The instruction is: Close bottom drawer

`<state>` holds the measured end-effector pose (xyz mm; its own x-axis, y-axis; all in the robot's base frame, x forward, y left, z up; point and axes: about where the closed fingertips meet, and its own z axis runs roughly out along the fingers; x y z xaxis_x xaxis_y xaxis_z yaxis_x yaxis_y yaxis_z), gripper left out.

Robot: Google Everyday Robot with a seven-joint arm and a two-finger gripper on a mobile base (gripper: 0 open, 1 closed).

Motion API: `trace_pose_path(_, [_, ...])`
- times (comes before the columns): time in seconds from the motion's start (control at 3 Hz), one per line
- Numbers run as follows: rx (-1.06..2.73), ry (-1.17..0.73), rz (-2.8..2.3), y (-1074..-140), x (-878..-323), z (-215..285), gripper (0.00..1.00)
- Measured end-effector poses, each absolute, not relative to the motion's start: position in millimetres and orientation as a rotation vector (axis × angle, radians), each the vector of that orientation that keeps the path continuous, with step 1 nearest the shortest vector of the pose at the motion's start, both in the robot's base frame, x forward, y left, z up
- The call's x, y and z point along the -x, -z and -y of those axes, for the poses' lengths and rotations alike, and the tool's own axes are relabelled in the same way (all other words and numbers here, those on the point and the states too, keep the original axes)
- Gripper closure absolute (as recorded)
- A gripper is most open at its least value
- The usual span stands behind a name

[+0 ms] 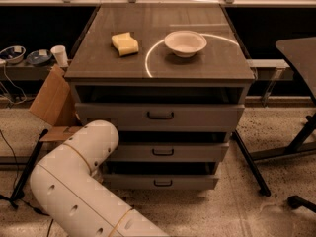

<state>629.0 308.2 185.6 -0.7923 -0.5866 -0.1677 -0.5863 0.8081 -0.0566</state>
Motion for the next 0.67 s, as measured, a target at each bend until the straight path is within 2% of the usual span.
trace_pose_path(0.33, [0.876,-0.008,-2.845,-174.4,-621.4,-332.3,1.0])
trace_pose_path(0.67, [0.867,-0.001,-2.841,-175.2,-617.0,-326.7,1.0])
